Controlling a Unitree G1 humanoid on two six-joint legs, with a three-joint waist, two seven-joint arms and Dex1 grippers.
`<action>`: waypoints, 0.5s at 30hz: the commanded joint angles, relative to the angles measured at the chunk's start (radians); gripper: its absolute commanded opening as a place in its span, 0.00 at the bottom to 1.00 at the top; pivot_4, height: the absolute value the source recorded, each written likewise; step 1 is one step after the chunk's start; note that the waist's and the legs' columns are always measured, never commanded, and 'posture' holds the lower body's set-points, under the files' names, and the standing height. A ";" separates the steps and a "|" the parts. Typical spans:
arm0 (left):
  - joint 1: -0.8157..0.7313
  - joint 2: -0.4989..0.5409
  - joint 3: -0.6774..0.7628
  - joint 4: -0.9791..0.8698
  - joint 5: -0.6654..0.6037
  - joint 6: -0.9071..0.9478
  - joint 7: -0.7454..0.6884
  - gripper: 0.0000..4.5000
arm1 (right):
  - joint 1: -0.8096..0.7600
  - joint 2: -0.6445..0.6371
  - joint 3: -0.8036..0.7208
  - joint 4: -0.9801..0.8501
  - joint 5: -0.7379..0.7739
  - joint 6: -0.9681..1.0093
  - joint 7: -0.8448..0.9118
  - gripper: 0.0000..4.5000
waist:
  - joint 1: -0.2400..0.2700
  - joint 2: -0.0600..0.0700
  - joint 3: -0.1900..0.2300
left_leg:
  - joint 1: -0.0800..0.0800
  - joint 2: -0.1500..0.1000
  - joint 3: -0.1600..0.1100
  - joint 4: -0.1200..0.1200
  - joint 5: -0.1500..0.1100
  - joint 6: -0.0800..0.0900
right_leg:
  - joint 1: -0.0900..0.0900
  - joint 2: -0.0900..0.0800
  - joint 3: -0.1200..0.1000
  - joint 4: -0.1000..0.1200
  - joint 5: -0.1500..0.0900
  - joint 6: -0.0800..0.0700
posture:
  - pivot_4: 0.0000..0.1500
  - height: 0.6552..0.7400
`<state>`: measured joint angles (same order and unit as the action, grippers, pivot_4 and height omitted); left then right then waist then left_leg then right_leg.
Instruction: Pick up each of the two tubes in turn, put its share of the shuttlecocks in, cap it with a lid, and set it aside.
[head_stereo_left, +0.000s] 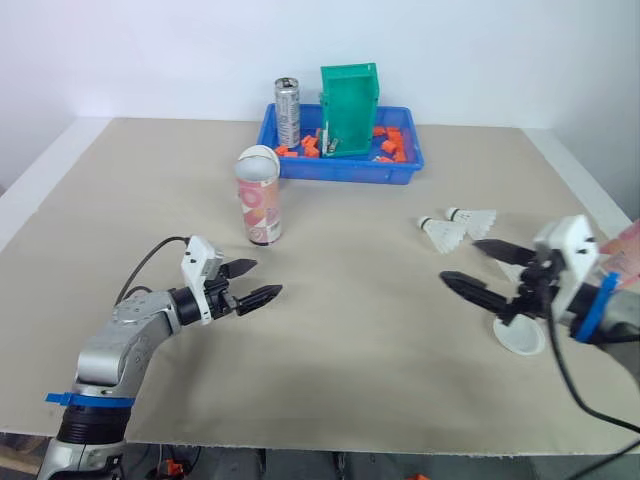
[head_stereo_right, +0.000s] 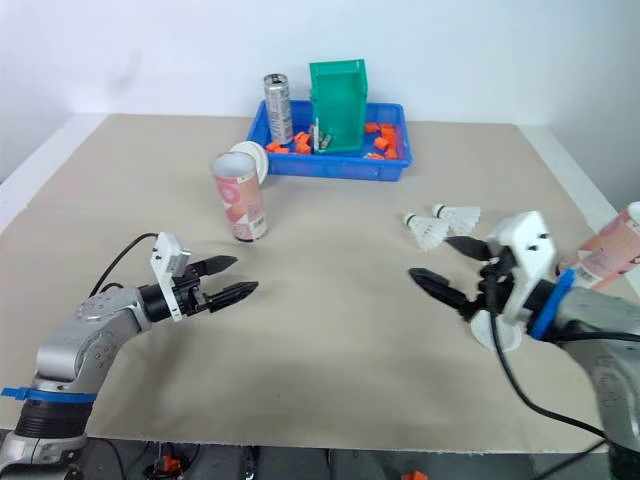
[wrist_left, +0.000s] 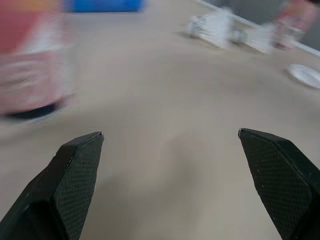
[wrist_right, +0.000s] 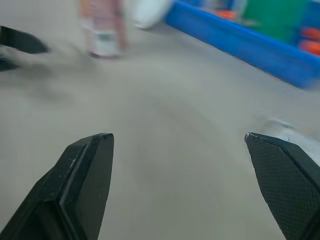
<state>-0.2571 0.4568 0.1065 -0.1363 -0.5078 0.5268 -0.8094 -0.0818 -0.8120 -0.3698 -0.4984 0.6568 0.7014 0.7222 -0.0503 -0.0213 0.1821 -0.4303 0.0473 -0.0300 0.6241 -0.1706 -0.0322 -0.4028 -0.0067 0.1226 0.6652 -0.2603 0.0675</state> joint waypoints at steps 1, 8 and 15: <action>-0.021 -0.014 0.019 0.041 0.029 -0.098 0.019 1.00 | -0.026 0.030 0.050 -0.041 -0.025 -0.050 -0.022 1.00 | 0.006 0.000 0.000 | -0.001 0.000 0.000 0.000 0.000 0.000 | 0.000 0.000 0.000 0.000 0.000 0.001 | 1.00 0.95; -0.142 -0.088 -0.005 0.309 0.103 -0.318 0.000 1.00 | -0.031 0.093 0.137 -0.050 -0.061 -0.093 -0.044 1.00 | 0.009 -0.001 -0.001 | -0.002 0.000 0.000 0.000 0.000 0.000 | -0.002 0.000 0.000 -0.001 0.003 0.004 | 1.00 0.95; -0.365 -0.134 -0.029 0.692 0.211 -0.534 0.007 1.00 | -0.001 0.110 0.145 -0.104 -0.070 -0.093 -0.080 1.00 | 0.008 -0.002 -0.001 | -0.003 -0.001 0.000 0.000 0.000 0.001 | -0.003 0.001 0.000 -0.001 0.004 0.005 | 1.00 0.95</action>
<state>-0.5673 0.3210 0.0727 0.4777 -0.3369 0.0628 -0.8302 -0.0902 -0.7023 -0.1957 -0.5484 0.5777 0.6217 0.6525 -0.0420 -0.0237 0.1809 -0.4333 0.0468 -0.0304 0.6239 -0.1701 -0.0315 -0.4053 -0.0059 0.1224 0.6647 -0.2565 0.0728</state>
